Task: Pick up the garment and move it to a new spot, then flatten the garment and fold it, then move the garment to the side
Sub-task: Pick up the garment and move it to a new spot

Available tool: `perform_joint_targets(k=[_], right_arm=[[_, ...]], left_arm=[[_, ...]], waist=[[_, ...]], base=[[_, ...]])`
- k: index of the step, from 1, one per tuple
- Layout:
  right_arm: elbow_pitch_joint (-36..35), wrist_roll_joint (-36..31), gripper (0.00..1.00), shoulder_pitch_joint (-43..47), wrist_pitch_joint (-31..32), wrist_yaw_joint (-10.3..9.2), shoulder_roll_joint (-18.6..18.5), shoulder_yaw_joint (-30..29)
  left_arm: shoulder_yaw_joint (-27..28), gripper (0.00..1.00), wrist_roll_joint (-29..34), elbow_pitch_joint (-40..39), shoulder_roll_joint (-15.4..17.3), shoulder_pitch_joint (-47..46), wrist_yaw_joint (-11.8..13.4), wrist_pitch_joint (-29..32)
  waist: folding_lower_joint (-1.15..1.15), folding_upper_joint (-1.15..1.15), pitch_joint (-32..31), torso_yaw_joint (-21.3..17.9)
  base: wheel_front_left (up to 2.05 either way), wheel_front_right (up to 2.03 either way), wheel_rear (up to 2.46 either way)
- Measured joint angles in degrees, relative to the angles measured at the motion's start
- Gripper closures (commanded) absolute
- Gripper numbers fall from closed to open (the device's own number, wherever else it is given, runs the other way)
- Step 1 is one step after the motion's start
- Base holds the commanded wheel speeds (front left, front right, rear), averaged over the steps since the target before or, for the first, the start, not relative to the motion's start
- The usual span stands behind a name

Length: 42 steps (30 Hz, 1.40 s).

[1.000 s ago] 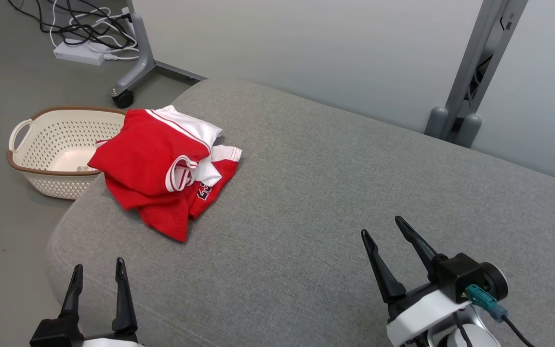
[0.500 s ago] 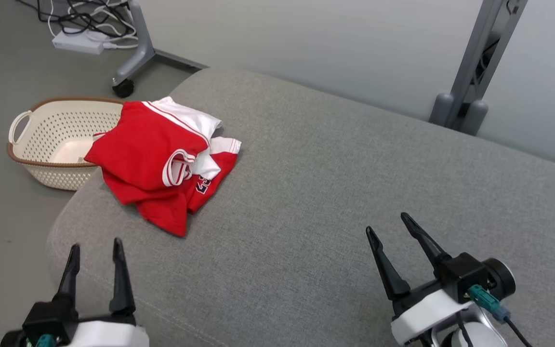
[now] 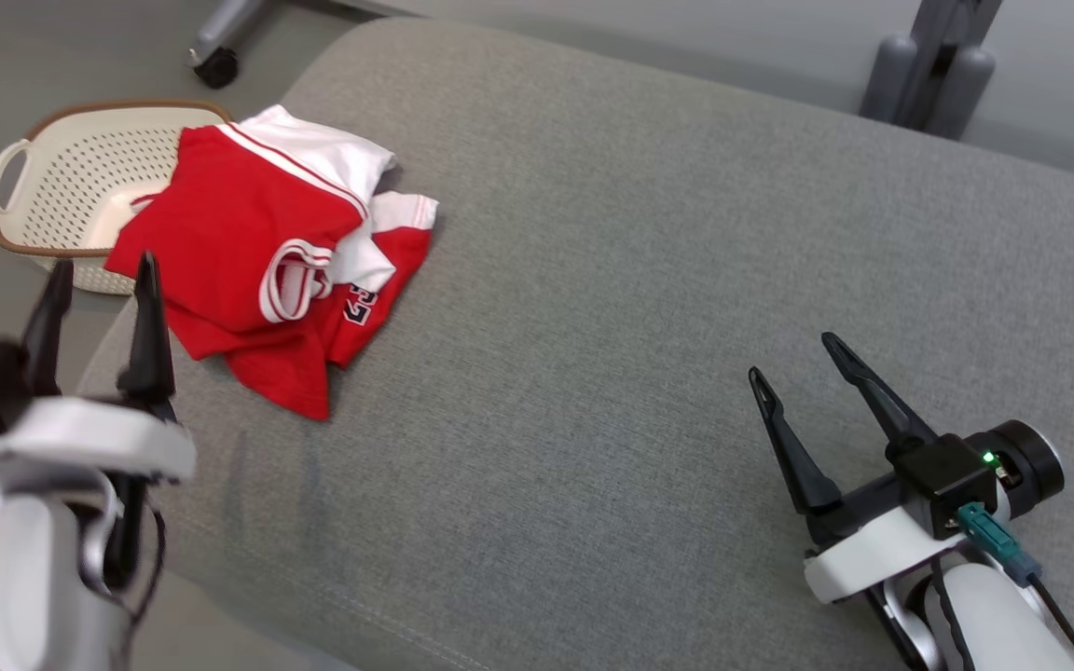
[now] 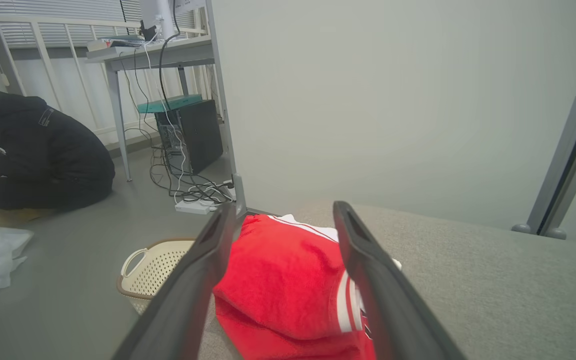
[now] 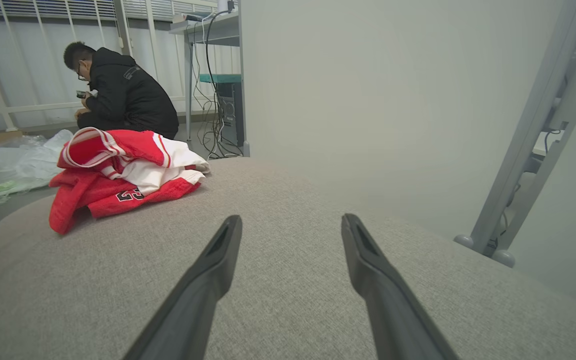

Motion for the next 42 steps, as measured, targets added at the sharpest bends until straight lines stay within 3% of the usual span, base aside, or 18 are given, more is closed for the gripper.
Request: perform_joint_targets(k=[7, 8, 9, 13, 18, 28, 38, 39, 40, 42], right_arm=[[-0.2, -0.5, 0.00, -2.2, 0.0, 0.00, -1.9, 1.4], [-0.2, -0.5, 0.00, -2.2, 0.0, 0.00, -1.9, 1.4], [-0.4, -0.4, 0.00, -2.5, 0.0, 0.00, -2.2, 1.7], [-0.9, -0.3, 0.00, -3.8, 0.0, 0.00, -2.7, 1.9], [-1.3, 0.1, 0.00, -4.9, 0.0, 0.00, -3.7, 1.8], [-1.9, 0.1, 0.00, -5.7, 0.0, 0.00, -4.1, 2.0], [-2.1, -0.4, 0.00, -5.8, 0.0, 0.00, -4.3, 2.6], [-2.1, -0.4, 0.00, -5.8, 0.0, 0.00, -4.3, 2.5], [-2.1, -0.4, 0.00, -5.8, 0.0, 0.00, -4.3, 2.4], [-2.1, -0.4, 0.00, -5.8, 0.0, 0.00, -4.4, 2.3]], left_arm=[[-1.9, 0.00, -2.9, 5.8, 6.3, -12.8, -2.0, 17.1], [-1.9, 0.00, -2.9, 5.8, 6.3, -12.8, -2.0, 17.1], [-2.9, 0.00, -3.5, 8.2, 7.4, -14.9, -2.4, 21.7], [-4.2, 0.00, -5.8, 13.1, 8.9, -18.8, -2.7, 31.3], [-5.4, 0.00, -7.4, 17.1, 10.3, -22.7, -2.9, 38.8], [-5.2, 0.00, -11.1, 22.6, 11.1, -26.3, -2.9, 45.2], [-5.3, 0.00, -11.5, 27.7, 11.9, -27.9, -0.5, 49.1], [-5.3, 0.05, -11.6, 28.0, 11.9, -28.1, -0.4, 49.6], [-5.2, 1.00, -11.8, 28.5, 11.8, -28.3, -0.4, 50.2], [-5.8, 1.00, -12.1, 28.7, 11.7, -28.3, -0.7, 50.4]], waist=[[0.00, 0.00, 4.2, -2.2], [0.00, 0.00, 4.2, -2.2], [0.00, 0.00, 4.9, -3.0], [0.00, 0.00, 6.4, -4.4], [0.00, 0.00, 8.4, -5.7], [0.00, 0.00, 11.3, -7.9], [0.00, 0.00, 13.1, -10.0], [0.00, 0.00, 13.1, -10.1], [0.00, 0.00, 13.2, -10.2], [0.00, 0.00, 13.2, -10.2]], base=[[0.00, 0.00, 0.00], [0.00, 0.00, 0.00], [0.00, 0.00, 0.00], [0.00, 0.00, 0.00], [0.00, 0.00, 0.00], [0.00, 0.00, 0.00], [0.00, 0.00, 0.00], [0.00, 0.00, 0.00], [0.00, 0.00, 0.00], [0.00, 0.00, 0.00]])
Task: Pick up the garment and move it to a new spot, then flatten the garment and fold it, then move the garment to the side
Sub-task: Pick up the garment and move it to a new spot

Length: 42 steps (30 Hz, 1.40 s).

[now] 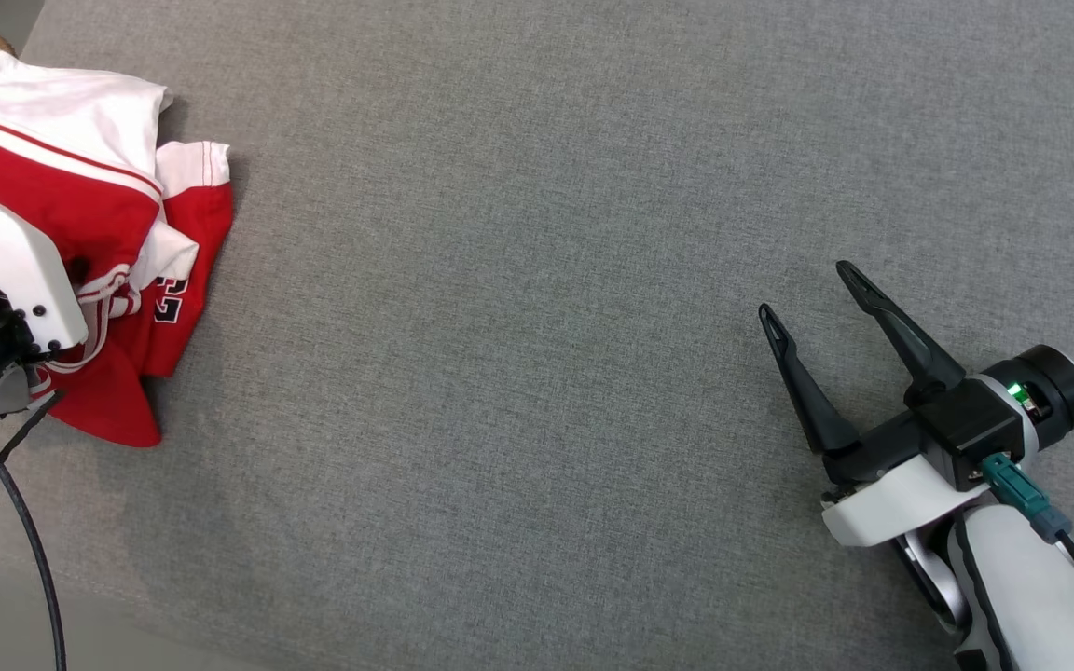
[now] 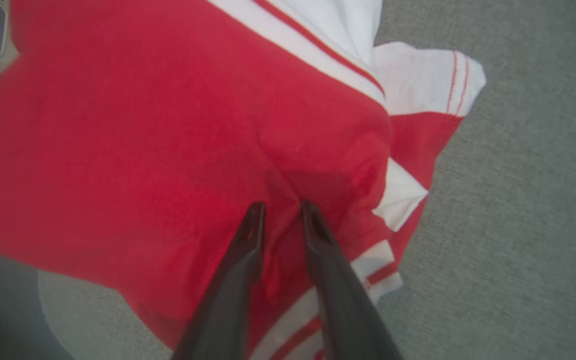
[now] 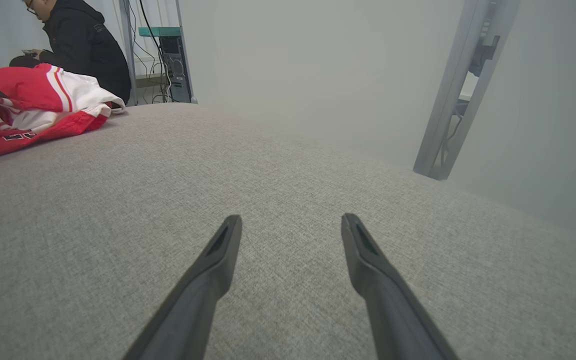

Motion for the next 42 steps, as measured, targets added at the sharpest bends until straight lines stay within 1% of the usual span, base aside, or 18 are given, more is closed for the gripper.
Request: perform_joint_targets(k=[1, 3, 7, 12, 16, 19, 20, 25, 32, 37, 42], right_arm=[[0.0, 0.0, 0.00, 0.0, 0.0, 0.00, 0.0, -0.1], [0.0, 0.0, 0.00, 0.0, 0.0, 0.00, -0.1, -0.3], [0.1, 0.0, 0.00, 0.1, 0.0, 0.00, 0.6, -0.3], [0.7, 0.0, 0.00, 0.2, 0.0, 0.00, 1.4, -0.1], [1.3, 0.0, 0.00, 0.8, 0.0, 0.00, 2.4, 0.0], [1.7, 0.0, 0.00, 1.5, 0.0, 0.00, 3.0, 0.0], [1.9, 0.0, 0.00, 1.9, 0.0, 0.00, 3.3, -0.2], [2.3, 0.0, 0.00, 2.8, 0.0, 0.00, 4.2, -1.0], [2.3, -0.3, 0.00, 3.3, 0.0, 0.00, 5.0, -2.5], [1.9, -0.5, 0.00, 3.4, 0.0, 0.00, 5.5, -4.3], [1.3, -0.5, 0.00, 3.7, 0.0, 0.00, 6.0, -7.0]], left_arm=[[-0.2, 1.00, 0.0, 0.0, -0.1, 0.0, -0.2, -0.3], [-0.3, 1.00, 0.4, -0.1, 0.2, -0.3, 0.3, -1.9], [-0.9, 1.00, 1.0, -0.1, 0.5, -0.6, 0.2, -4.6], [-0.8, 1.00, 2.6, -0.2, 1.8, -1.4, 0.9, -11.9], [-0.1, 1.00, 1.9, 0.2, 1.3, -1.4, 0.7, -16.4], [0.2, 1.00, 2.4, -0.8, 1.6, -1.5, 0.8, -22.3], [0.3, 1.00, 3.1, -1.7, 1.2, -1.6, 1.3, -27.3], [1.0, 1.00, 3.0, -4.3, -1.2, -0.6, 1.7, -37.9], [1.2, 1.00, 1.5, -12.4, -4.9, 2.7, -0.1, -51.3], [-1.0, 1.00, 1.1, -20.8, -6.5, 5.6, -1.5, -54.3], [-3.0, 1.00, 0.6, -29.5, -8.9, 8.0, -1.7, -54.8]], waist=[[0.00, 0.00, 0.0, 0.0], [0.00, 0.00, -0.2, 0.1], [0.00, 0.00, -1.1, 0.4], [0.00, 0.00, -3.0, 0.7], [0.00, 0.00, -5.3, 0.9], [0.00, 0.00, -7.1, 1.1], [0.00, 0.00, -8.3, 1.2], [0.00, 0.00, -11.5, 1.5], [0.00, 0.00, -15.3, 0.9], [0.00, 0.00, -17.0, -0.8], [0.00, 0.00, -18.3, -3.3]], base=[[0.00, 0.00, 0.00], [0.00, 0.00, 0.00], [0.00, 0.00, 0.00], [0.00, 0.00, 0.00], [0.00, 0.00, 0.00], [0.00, 0.00, 0.00], [0.00, 0.00, 0.00], [0.00, 0.00, 0.00], [0.00, 0.00, 0.00], [0.00, 0.00, 0.00], [0.00, 0.00, 0.00]])
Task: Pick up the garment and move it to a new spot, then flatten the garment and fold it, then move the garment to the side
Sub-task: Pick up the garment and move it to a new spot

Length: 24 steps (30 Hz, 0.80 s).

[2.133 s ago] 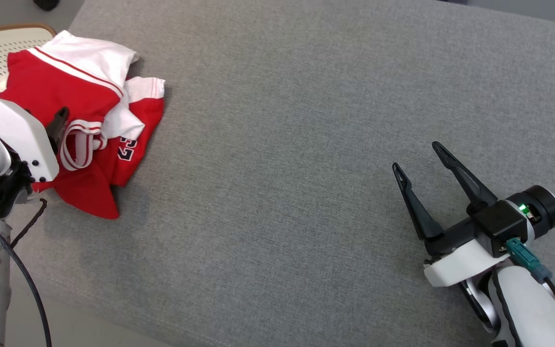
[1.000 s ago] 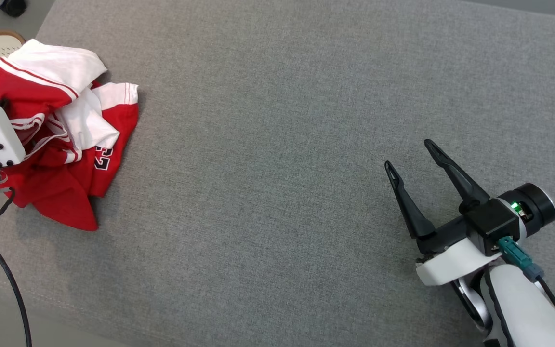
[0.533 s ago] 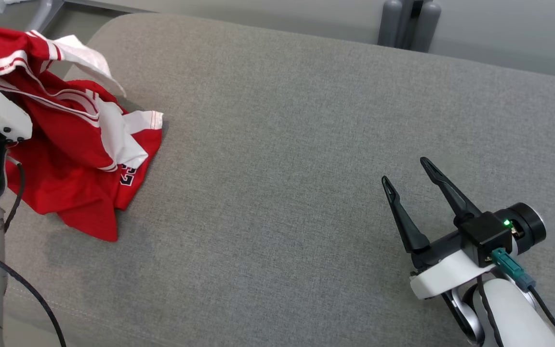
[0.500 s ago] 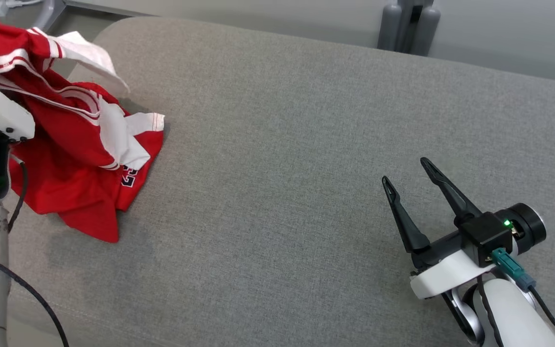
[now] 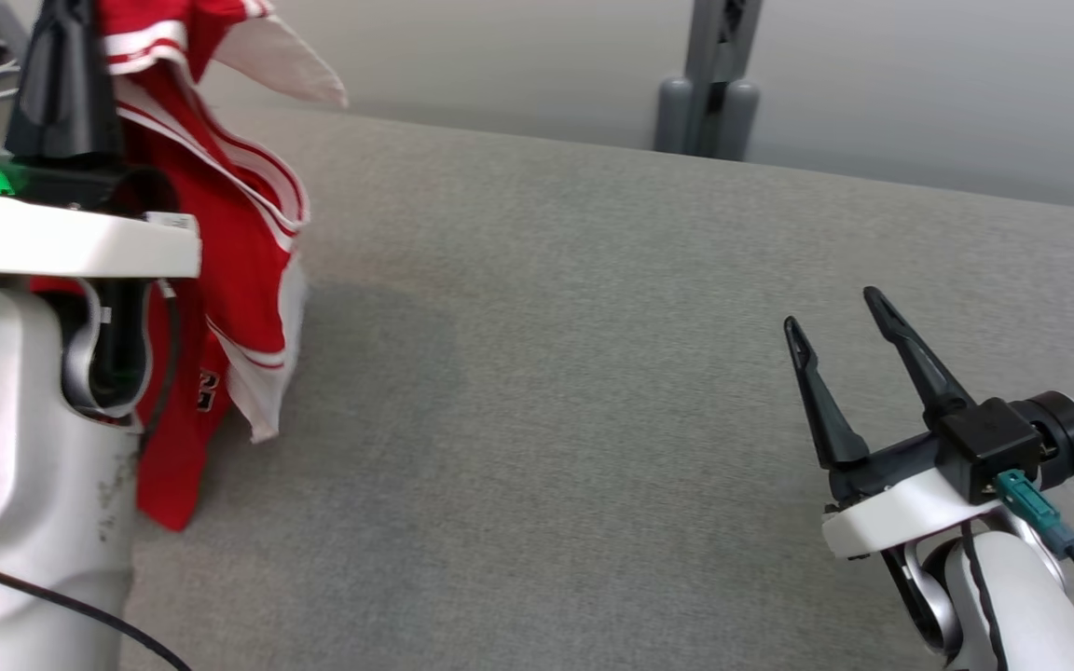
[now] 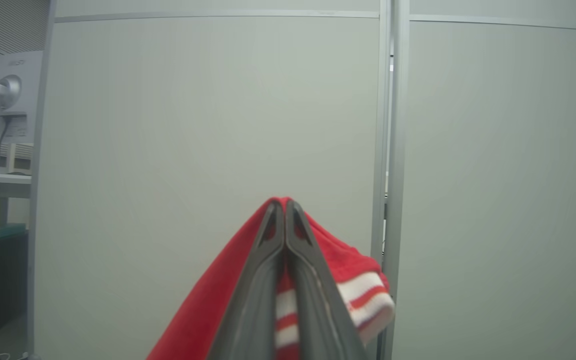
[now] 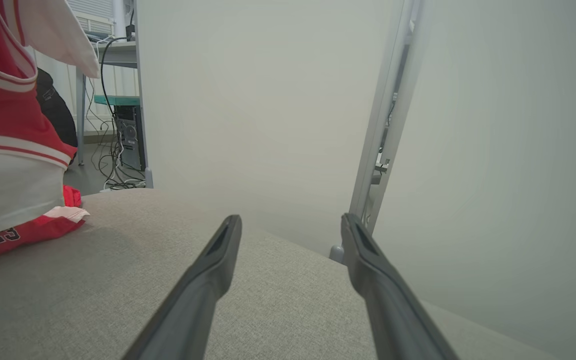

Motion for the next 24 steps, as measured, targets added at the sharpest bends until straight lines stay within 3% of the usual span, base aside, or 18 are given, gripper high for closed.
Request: perform_joint_targets(k=[12, 18, 24], right_arm=[[-1.4, 1.1, 0.00, -0.9, 0.0, 0.00, 0.1, -4.5], [-2.0, 1.0, 0.00, -2.1, 0.0, 0.00, 0.6, -5.3], [-3.1, 1.1, 0.00, -3.6, 0.0, 0.00, 1.6, -6.4]], left_arm=[[-10.7, 1.00, 0.0, -13.4, -7.5, 1.6, 1.5, 3.6], [-18.6, 1.00, 1.1, -11.5, -8.9, -1.0, 2.8, 3.8], [-25.2, 1.00, 1.9, -2.5, -9.2, -4.3, 5.1, 3.1]], waist=[[0.00, 0.00, -0.3, -9.9], [0.00, 0.00, 0.9, -16.5], [0.00, 0.00, 2.8, -24.5]], base=[[0.00, 0.00, 0.00], [0.00, 0.00, 0.00], [0.00, 0.00, 0.00]])
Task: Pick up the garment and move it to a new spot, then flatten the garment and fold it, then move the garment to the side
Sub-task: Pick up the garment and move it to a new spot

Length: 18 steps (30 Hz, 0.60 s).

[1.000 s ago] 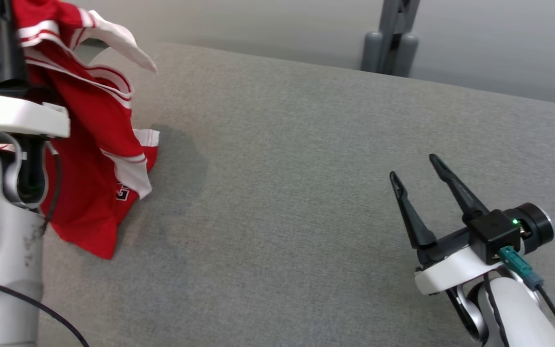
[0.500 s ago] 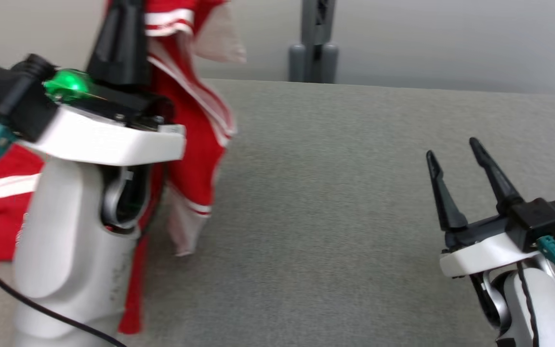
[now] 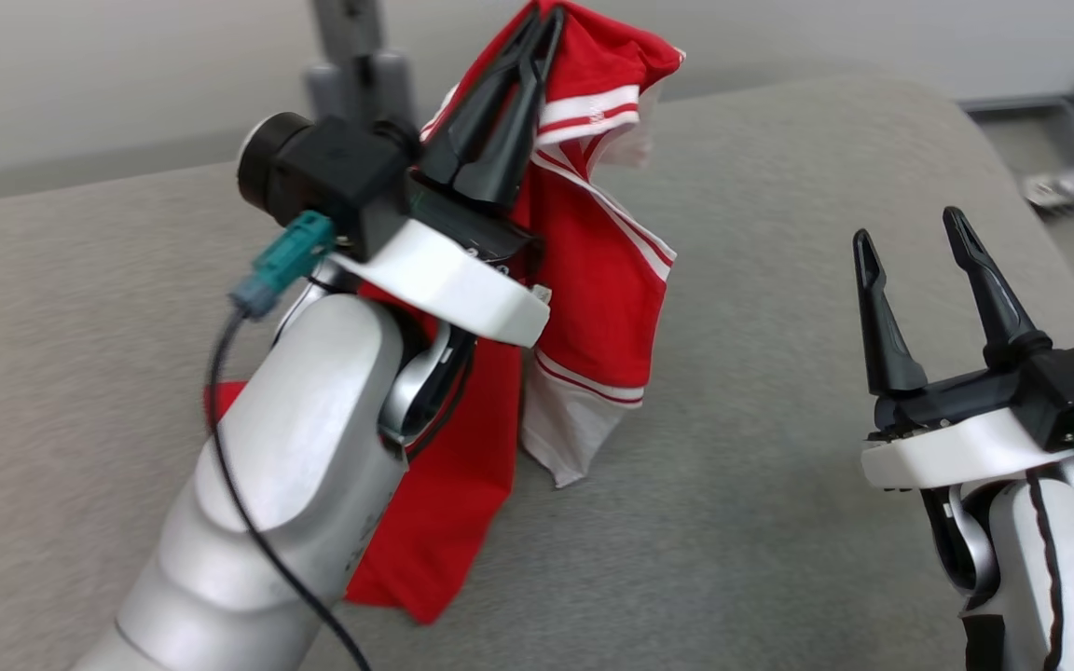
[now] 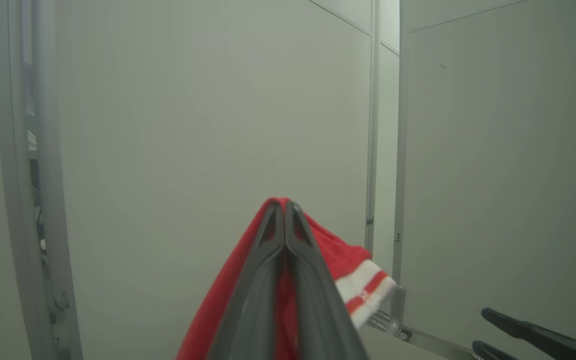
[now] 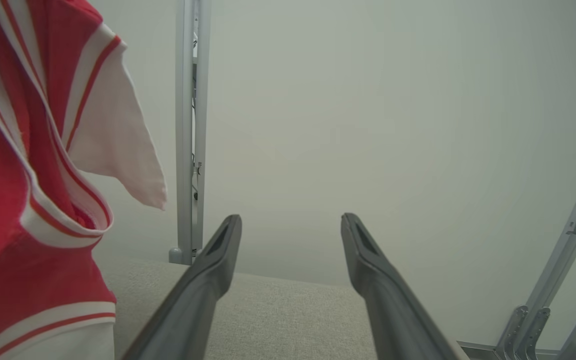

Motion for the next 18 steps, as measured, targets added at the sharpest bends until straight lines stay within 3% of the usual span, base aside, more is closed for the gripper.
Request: perform_joint_targets(k=[5, 10, 12, 18], right_arm=[[-0.8, 1.1, 0.00, -0.2, 0.0, 0.00, 0.8, -1.4], [-1.2, 2.1, 0.00, -0.3, 0.0, 0.00, 1.3, -2.0], [-1.0, 2.3, 0.00, -0.3, 0.0, 0.00, 1.4, -2.0], [-0.9, 3.7, 0.00, -0.1, 0.0, 0.00, 1.5, -2.6]], left_arm=[[-3.7, 1.00, 3.2, 8.7, 0.0, -3.1, 1.5, -1.3], [-7.8, 1.00, 2.2, 17.8, -0.1, -5.4, 2.2, -2.7], [-9.9, 0.00, 0.9, 21.4, -0.2, -6.0, 1.7, -2.6], [-14.3, 0.00, -2.7, 27.9, -0.2, -6.9, 1.0, -2.8]], waist=[[0.00, 0.00, 1.9, -5.6], [0.00, 0.00, 4.6, -12.0], [0.00, 0.00, 5.7, -14.1], [0.00, 0.00, 8.2, -17.4]], base=[[0.00, 0.00, 0.00], [0.00, 0.00, 0.00], [0.00, 0.00, 0.00], [0.00, 0.00, 0.00]])
